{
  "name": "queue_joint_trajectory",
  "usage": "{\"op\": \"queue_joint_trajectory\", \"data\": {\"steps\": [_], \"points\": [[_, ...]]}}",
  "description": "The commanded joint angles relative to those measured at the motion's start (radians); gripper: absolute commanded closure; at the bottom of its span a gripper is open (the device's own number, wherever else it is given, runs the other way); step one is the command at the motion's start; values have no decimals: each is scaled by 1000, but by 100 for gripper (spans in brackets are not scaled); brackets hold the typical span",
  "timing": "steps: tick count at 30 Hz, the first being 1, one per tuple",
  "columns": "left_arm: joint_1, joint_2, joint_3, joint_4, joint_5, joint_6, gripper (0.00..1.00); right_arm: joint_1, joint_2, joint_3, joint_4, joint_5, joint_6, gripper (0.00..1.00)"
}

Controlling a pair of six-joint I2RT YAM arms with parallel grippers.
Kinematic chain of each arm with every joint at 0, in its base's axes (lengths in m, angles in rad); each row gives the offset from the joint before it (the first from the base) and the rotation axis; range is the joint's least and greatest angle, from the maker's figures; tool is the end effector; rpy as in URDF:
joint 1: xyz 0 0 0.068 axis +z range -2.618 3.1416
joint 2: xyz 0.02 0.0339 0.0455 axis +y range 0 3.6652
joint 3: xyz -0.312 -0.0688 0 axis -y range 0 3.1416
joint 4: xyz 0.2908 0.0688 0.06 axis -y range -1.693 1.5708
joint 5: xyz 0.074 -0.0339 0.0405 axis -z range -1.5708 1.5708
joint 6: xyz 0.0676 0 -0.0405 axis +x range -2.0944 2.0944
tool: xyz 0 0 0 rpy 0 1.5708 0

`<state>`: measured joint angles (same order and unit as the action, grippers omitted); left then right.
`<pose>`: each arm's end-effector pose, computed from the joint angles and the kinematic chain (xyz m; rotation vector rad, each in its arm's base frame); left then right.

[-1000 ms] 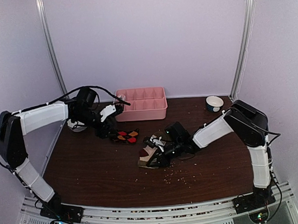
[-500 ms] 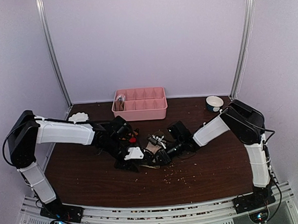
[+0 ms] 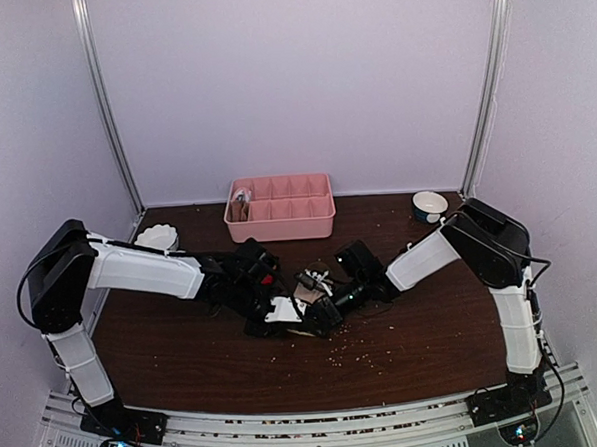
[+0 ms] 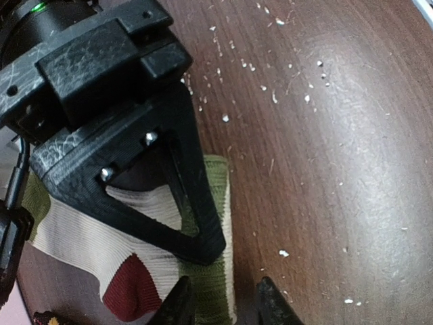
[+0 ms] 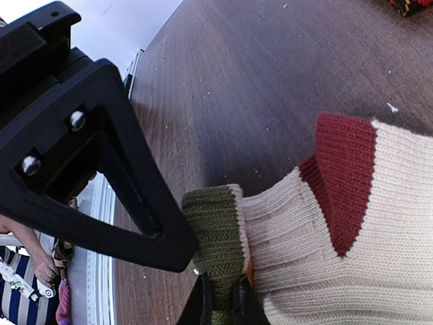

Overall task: Roll the socks
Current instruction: Roll the sock at the center of the board.

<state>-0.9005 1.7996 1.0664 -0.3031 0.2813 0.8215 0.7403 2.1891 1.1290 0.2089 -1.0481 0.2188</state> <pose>0.2448 -0.3390 0.1478 2.0316 1.6130 -0.3947 0.3048 0.3578 0.0623 -1.1516 2.2402 1.6892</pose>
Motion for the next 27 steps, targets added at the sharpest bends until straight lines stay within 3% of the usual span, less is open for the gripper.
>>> {"op": "queue_joint_trajectory", "data": {"steps": [1,9,12,14,18,27], "points": [[-6,27,-17,62,-65,-12,69,-15,136,-96,-363,175,25,100],[-8,60,-27,53,-107,-32,76,-16,133,-102,-359,169,28,100],[-8,72,-23,51,-96,-47,91,-16,129,-107,-337,162,46,100],[-8,84,-7,33,-82,-66,100,-16,115,-118,-307,164,67,92],[6,133,59,-79,0,-108,100,-16,57,-158,-236,192,102,77],[74,254,188,-352,187,-136,100,-16,-172,-334,-95,400,84,65]]}}
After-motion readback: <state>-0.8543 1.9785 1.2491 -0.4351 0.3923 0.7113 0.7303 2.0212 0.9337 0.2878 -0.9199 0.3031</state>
